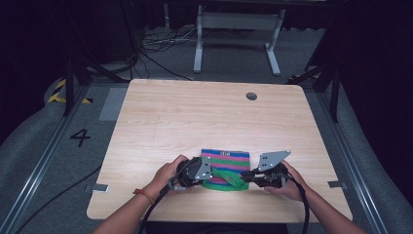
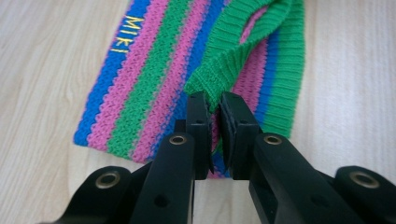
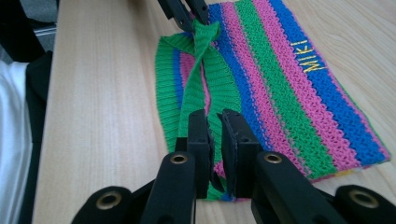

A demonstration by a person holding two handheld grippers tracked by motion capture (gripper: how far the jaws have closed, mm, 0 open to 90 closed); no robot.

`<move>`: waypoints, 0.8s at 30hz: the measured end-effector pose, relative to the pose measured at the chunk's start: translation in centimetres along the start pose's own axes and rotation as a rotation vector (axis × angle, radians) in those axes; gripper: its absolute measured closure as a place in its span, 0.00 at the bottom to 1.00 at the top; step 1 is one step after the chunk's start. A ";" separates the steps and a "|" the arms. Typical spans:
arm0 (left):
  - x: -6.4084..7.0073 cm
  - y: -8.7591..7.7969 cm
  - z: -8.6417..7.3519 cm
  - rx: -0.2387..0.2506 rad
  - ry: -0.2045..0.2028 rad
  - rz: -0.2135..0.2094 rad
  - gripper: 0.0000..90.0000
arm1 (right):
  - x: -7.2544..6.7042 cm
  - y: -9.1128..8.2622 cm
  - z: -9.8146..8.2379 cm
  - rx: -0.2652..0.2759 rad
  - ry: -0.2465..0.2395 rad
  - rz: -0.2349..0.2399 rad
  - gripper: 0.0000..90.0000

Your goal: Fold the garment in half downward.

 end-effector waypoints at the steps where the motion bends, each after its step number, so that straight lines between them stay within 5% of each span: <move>1: 0.3 0.0 -0.1 -0.005 0.002 -0.008 0.91 | -0.1 0.0 -0.1 0.001 -0.002 0.002 0.92; 8: 1.2 0.3 -0.5 -0.020 0.029 -0.036 0.89 | -0.5 0.4 -0.7 -0.004 -0.004 -0.009 0.90; 18: 1.5 0.5 -1.0 -0.001 -0.002 -0.060 0.70 | -0.7 1.7 -1.1 -0.022 -0.006 -0.034 0.81; 21: 1.0 0.0 -1.5 0.042 -0.089 -0.032 0.59 | -0.6 1.9 -1.3 -0.028 0.002 -0.051 0.75; 24: 0.7 -0.4 -1.6 0.074 -0.111 -0.015 0.56 | -0.6 1.9 -1.3 -0.026 0.007 -0.056 0.72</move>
Point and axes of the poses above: each handheld gripper's, and its own axes: y roughly forward along the jaws, z roughly out of its top, x roughly to its right, the point moved 1 cm from there along y, roughly forward along the jaws, and after that the axes turned 4 degrees about y, right-handed, at the moved point
